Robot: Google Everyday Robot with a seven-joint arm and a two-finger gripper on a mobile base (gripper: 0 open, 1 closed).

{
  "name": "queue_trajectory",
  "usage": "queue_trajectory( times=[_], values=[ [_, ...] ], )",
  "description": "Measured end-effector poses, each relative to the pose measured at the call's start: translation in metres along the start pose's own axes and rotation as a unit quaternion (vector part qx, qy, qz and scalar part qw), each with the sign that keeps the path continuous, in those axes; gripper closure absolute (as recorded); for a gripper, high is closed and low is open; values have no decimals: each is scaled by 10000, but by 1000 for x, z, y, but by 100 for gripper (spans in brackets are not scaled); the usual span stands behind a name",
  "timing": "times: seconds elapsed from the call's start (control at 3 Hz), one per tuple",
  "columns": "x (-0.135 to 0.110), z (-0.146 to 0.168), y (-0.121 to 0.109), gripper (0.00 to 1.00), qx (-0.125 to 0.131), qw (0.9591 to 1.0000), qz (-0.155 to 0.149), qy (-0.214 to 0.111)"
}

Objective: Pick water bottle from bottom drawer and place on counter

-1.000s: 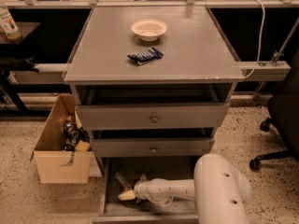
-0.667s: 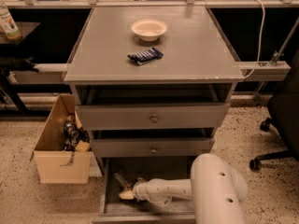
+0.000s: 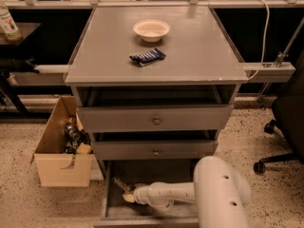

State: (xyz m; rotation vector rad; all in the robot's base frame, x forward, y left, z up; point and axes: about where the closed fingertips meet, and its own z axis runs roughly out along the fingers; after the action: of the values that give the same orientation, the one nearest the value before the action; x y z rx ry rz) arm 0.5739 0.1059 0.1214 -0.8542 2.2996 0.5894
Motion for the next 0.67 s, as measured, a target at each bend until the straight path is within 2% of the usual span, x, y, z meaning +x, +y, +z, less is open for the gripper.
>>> queue_trajectory(
  times=[0.33, 0.67],
  values=[
    [-34, -34, 30, 96, -309, 9976, -480, -394],
    [-63, -73, 61, 100, -613, 9912, -915, -736]
  ],
)
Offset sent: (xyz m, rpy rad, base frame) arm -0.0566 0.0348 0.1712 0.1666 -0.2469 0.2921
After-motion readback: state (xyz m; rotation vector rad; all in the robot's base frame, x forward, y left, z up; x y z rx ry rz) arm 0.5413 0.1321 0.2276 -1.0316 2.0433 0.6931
